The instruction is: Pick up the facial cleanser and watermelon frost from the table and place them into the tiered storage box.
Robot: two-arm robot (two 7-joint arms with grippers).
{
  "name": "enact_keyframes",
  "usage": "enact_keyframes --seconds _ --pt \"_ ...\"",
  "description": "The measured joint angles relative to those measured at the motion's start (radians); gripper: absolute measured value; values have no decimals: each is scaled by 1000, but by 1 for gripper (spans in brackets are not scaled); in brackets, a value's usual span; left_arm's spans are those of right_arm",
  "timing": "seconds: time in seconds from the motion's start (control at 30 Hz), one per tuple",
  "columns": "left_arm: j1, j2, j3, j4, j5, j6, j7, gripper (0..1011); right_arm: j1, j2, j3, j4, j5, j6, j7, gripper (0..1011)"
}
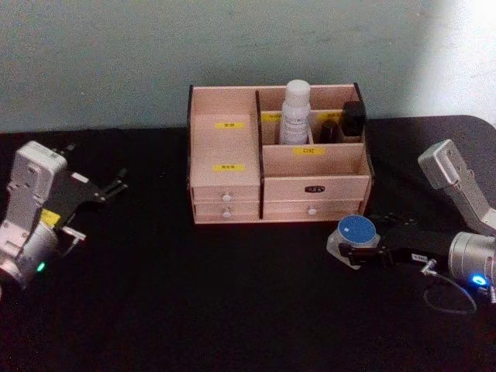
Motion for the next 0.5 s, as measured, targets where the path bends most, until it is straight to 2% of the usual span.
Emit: enact_keyframes --seconds 0.5 --pt "0 0 0 0 0 0 0 1001 -1 1 1 -2 0 -1 -1 1000"
